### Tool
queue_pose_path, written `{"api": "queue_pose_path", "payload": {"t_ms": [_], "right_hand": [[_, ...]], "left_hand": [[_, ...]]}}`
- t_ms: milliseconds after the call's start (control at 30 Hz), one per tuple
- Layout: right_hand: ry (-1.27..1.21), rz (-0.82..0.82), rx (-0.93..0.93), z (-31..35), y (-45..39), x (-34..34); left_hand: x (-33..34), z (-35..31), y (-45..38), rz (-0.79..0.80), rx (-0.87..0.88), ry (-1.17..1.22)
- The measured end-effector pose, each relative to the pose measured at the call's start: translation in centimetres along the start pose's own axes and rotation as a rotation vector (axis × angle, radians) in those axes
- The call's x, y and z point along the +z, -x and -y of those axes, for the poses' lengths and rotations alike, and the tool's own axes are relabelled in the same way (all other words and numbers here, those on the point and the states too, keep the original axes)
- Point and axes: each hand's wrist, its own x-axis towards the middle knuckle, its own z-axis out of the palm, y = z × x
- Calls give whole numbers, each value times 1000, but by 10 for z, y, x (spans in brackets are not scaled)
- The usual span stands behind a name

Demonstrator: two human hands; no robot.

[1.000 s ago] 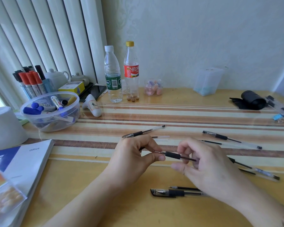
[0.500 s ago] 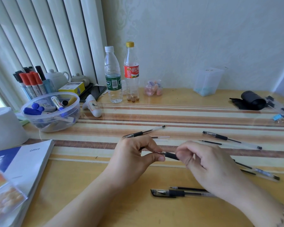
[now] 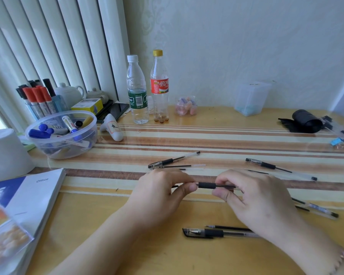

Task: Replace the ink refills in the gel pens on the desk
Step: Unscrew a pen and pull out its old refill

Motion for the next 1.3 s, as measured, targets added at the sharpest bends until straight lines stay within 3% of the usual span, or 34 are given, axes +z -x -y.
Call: {"api": "queue_pose_path", "payload": {"t_ms": [367, 533, 667, 1300], "right_hand": [[-122, 35, 23, -2, 3, 6], [-61, 59, -3, -2, 0, 5], [-206, 11, 36, -15, -1, 0], [-195, 4, -31, -17, -2, 5]], "left_hand": [[-4, -5, 1, -99, 196, -106], [-11, -1, 2, -32, -8, 16], [-13, 10, 0, 77, -163, 353], [-2, 16, -3, 46, -186, 234]]}}
